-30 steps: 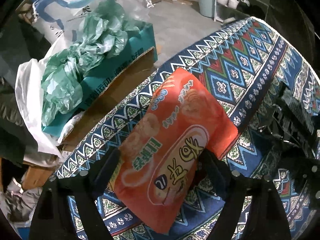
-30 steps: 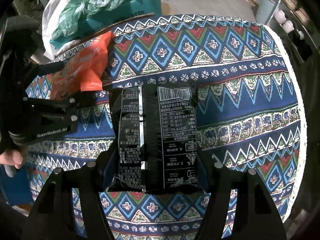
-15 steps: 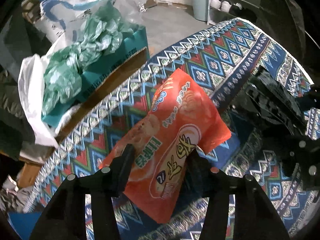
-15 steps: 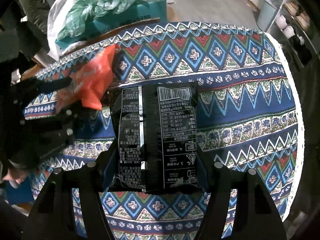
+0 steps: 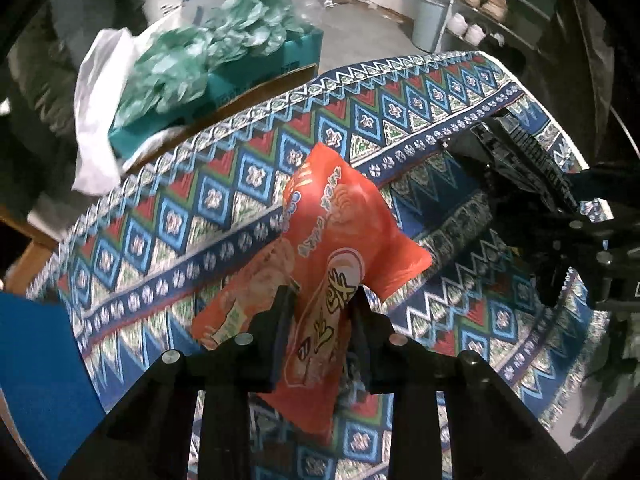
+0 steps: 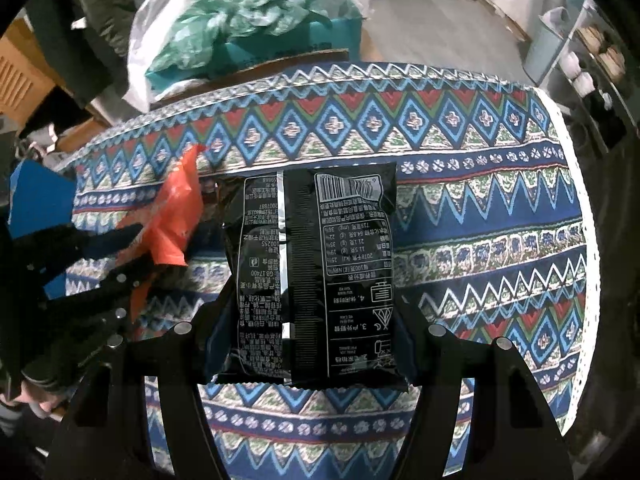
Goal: Organize snacks
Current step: 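Lift both held bags and carry them over the cardboard box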
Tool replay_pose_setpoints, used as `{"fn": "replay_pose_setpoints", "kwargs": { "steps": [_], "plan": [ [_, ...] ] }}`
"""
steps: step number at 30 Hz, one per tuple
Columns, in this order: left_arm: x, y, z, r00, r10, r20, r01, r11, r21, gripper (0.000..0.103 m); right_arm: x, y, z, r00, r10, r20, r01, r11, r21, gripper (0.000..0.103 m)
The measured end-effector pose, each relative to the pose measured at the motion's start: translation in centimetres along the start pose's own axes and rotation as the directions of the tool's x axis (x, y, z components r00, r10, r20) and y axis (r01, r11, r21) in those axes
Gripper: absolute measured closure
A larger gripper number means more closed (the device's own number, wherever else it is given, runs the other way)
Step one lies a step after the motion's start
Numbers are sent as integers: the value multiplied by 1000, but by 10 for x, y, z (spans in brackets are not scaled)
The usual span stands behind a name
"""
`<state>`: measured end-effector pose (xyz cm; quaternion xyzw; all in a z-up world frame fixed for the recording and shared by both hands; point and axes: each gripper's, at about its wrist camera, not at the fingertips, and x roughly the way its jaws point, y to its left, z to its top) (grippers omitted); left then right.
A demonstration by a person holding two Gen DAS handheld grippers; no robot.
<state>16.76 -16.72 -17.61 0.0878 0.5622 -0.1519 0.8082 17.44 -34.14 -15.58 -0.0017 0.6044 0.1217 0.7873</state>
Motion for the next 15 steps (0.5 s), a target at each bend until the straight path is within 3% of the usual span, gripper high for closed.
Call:
{"fn": "replay_pose_setpoints", "kwargs": {
  "steps": [15],
  "plan": [
    [-60,19,-51,997,-47,55,54,990,-132,88,-25,57,-15,998,54,38,-51,996,-76,37]
  ]
}}
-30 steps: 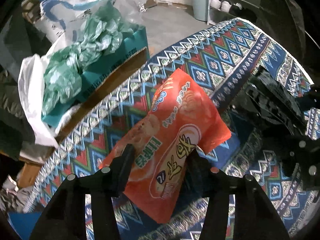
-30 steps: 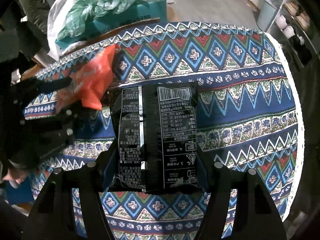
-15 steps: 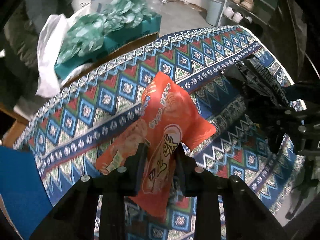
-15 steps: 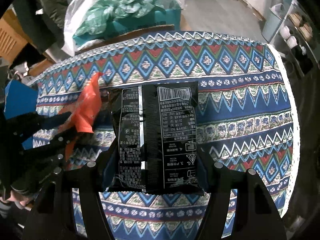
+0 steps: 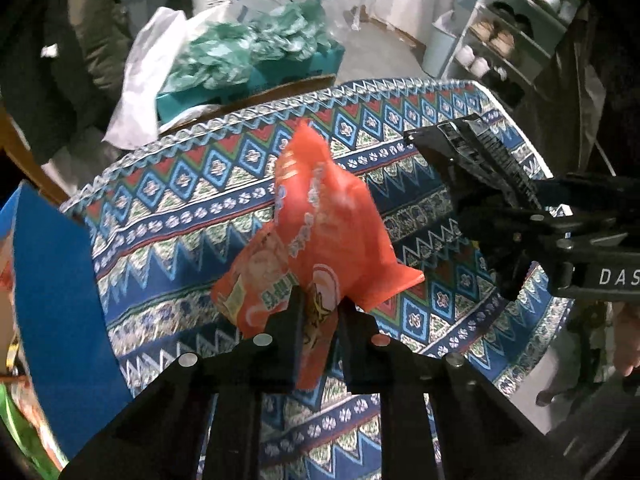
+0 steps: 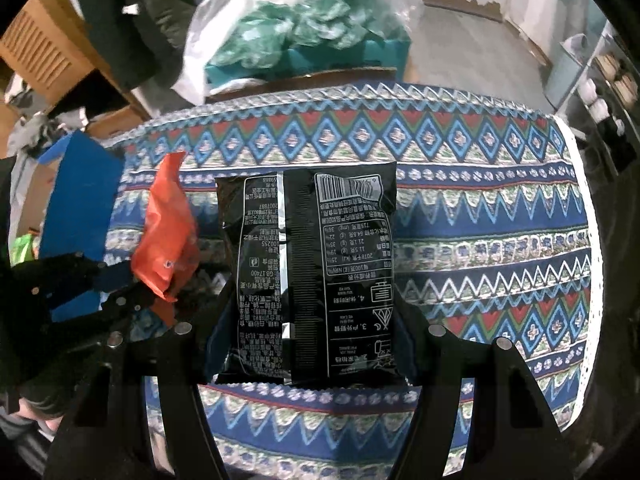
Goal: Organize snacks
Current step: 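Lift both held bags and carry them over the cardboard box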
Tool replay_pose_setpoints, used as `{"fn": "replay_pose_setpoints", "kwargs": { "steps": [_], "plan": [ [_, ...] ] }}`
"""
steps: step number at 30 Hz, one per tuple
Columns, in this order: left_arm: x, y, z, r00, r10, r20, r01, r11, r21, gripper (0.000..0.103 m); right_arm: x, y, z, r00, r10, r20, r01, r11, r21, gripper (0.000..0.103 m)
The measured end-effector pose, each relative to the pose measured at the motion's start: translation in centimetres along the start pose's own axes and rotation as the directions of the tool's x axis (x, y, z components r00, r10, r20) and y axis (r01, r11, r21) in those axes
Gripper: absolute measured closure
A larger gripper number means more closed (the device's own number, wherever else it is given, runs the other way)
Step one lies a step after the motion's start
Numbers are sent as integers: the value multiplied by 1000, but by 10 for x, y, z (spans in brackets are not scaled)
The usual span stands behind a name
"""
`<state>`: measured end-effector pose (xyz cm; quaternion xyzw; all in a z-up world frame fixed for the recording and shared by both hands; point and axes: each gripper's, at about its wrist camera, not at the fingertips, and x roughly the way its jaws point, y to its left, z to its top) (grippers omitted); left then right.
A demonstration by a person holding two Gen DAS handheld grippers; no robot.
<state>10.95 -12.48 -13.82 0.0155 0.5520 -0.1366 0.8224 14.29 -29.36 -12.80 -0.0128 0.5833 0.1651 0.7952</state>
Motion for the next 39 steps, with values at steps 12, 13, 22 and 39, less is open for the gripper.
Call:
{"fn": "replay_pose_setpoints", "kwargs": {
  "steps": [12,13,22,39],
  "plan": [
    [-54,24,-17,995,-8,94,16,997,-80,93,-22,39,-5,998,50,35,-49,998,-46,37],
    [-55,26,-18,996,-13,91,20,996,-82,93,-23,40,-5,998,51,33,-50,998,-46,37],
    [-33,24,-13,996,-22,91,25,999,-40,48,-17,33,-10,999,47,15,-47,999,-15,37],
    [67,-2,24,993,-49,-104,62,990,127,24,1,-18,-17,998,56,-19,-54,995,88,37]
  ]
}}
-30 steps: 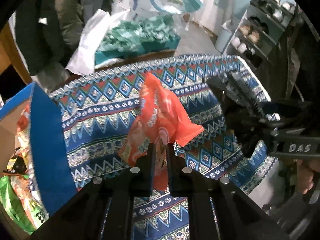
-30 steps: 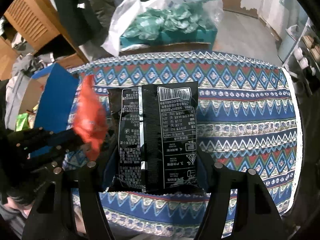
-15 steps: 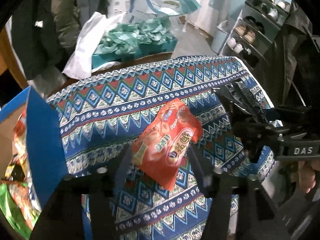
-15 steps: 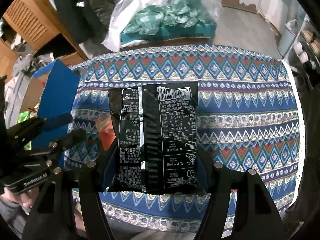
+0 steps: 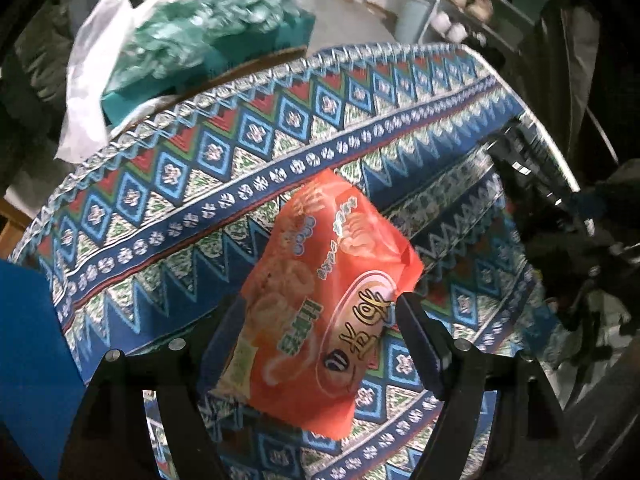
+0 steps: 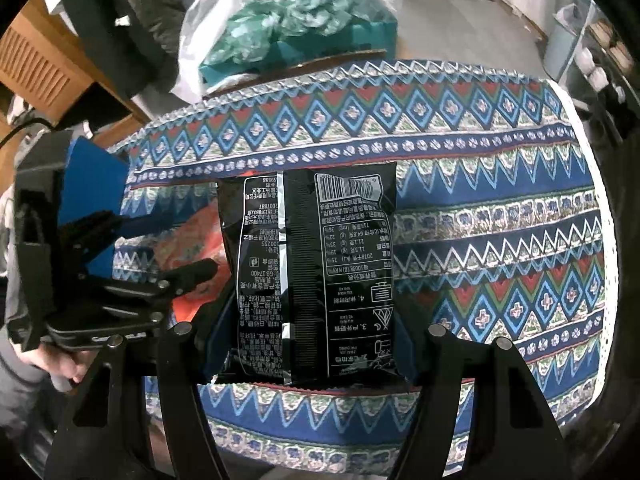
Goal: Organize snacks
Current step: 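Lift both held bags and carry them over the cardboard box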
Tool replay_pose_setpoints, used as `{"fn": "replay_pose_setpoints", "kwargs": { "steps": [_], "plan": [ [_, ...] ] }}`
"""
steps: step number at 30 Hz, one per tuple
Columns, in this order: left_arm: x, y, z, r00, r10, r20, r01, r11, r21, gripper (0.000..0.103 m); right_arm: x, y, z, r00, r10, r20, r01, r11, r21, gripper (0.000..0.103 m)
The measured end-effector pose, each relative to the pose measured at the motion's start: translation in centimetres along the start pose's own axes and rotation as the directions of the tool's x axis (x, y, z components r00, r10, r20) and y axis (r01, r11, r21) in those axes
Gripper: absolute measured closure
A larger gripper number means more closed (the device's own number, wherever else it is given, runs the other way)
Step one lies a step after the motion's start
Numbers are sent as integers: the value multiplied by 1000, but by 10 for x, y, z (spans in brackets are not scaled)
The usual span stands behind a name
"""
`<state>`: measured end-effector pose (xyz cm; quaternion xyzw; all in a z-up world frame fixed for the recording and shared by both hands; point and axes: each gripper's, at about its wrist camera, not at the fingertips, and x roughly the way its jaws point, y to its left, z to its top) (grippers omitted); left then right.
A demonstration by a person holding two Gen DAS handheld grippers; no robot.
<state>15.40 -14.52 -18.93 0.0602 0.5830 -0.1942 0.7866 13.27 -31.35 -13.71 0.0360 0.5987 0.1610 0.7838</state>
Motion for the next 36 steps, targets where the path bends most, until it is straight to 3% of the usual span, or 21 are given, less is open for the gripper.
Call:
{"fn": "replay_pose_setpoints", "kwargs": {
  "steps": [16,19,21,23,36],
  "plan": [
    [29,-9,0,999,53,2,-53,997,48,18,17,-3,5,1000,14,-26,-14,1000,5,37],
    [30,-13,0,997,67,26,-68,997,45,27,18,-2,5,1000,12,-26,-12,1000,3,37],
    [28,-13,0,998,54,27,-55,997,51,41,18,-1,5,1000,11,-25,-11,1000,2,37],
    [24,-8,1,999,41,17,-41,999,21,45,18,-1,5,1000,9,-24,-9,1000,3,37],
    [-20,2,-13,997,19,68,-14,997,-72,49,2,9,6,1000,21,11,-20,1000,-18,37]
  ]
}}
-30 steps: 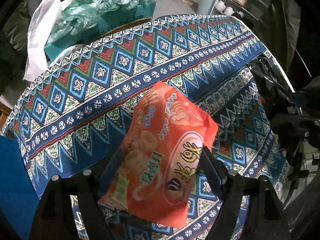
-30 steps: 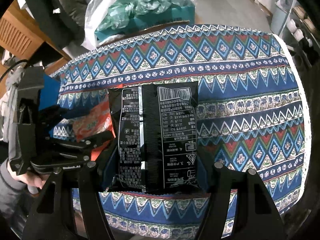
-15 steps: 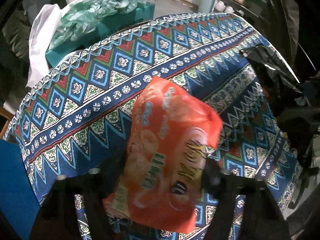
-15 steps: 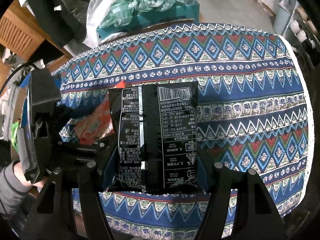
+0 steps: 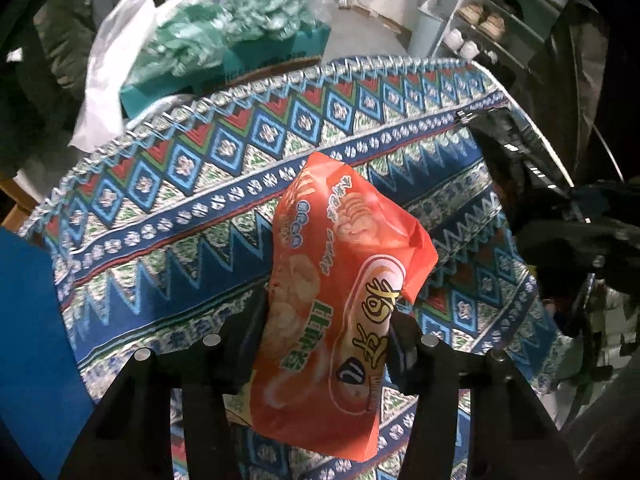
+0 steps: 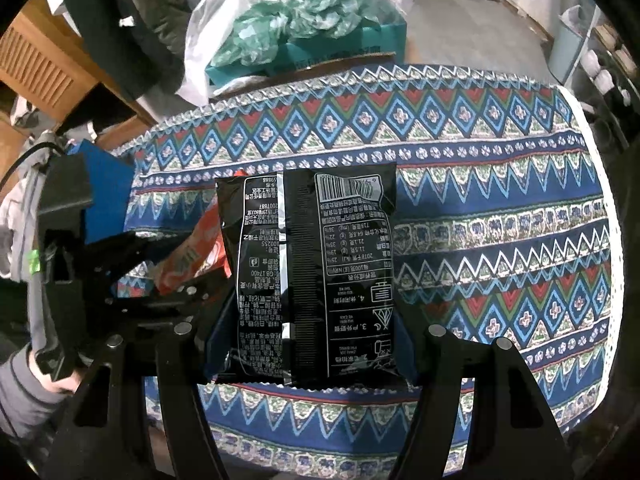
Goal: Organize snacks
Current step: 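Lift both held bags and carry them over the cardboard box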
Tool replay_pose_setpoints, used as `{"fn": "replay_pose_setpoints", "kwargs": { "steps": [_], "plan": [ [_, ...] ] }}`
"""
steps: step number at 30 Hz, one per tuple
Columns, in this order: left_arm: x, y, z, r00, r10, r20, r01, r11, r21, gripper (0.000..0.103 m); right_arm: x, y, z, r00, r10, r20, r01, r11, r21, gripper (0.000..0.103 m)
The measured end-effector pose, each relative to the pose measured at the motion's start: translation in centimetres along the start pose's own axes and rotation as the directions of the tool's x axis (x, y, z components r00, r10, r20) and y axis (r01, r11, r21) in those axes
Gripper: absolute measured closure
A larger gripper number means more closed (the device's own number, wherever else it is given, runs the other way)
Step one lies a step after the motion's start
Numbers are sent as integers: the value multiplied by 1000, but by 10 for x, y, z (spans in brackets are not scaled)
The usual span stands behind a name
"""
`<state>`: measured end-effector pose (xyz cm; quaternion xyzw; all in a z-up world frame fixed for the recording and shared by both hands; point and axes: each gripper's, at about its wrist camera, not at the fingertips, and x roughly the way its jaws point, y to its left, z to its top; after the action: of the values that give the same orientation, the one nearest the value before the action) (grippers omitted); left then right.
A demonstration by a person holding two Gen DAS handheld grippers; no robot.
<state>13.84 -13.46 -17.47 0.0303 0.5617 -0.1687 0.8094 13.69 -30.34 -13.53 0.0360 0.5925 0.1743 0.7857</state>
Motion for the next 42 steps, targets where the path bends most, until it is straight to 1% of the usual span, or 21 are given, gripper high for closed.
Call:
{"fn": "replay_pose_setpoints", "kwargs": {
  "steps": [5,9,13,20,24,28,31,34,39,42],
  "plan": [
    [-30,5,0,999,16,36,-15,1000,-22,49,-9,14,2,1000,10,23,-10,1000,-21,37],
    [-58,14,-7,997,34,62,-32,999,-28,49,-17,26,4,999,19,40,-18,999,-38,37],
    [-79,17,-10,995,53,85,-47,997,-61,49,-25,38,7,998,27,59,-24,998,-57,37],
    [-117,31,-24,988,86,130,-73,992,-104,49,-37,67,10,996,42,83,-34,994,-101,37],
    [-136,46,-35,985,103,139,-83,986,-143,49,-40,86,10,995,56,87,-44,990,-138,37],
    [-155,67,-50,980,133,146,-104,976,-192,49,-44,109,12,993,75,92,-57,983,-176,37],
    [-169,79,-61,973,165,161,-129,968,-216,49,-45,130,16,991,92,95,-70,976,-207,37],
    [-181,96,-73,968,179,175,-131,958,-255,49,-44,148,19,990,104,93,-80,970,-231,37],
    [-192,127,-92,963,208,170,-143,932,-333,49,-34,182,23,990,117,79,-90,955,-283,37],
    [-196,148,-102,963,214,166,-136,912,-387,49,-28,204,24,990,125,66,-98,944,-314,37]
  ]
}}
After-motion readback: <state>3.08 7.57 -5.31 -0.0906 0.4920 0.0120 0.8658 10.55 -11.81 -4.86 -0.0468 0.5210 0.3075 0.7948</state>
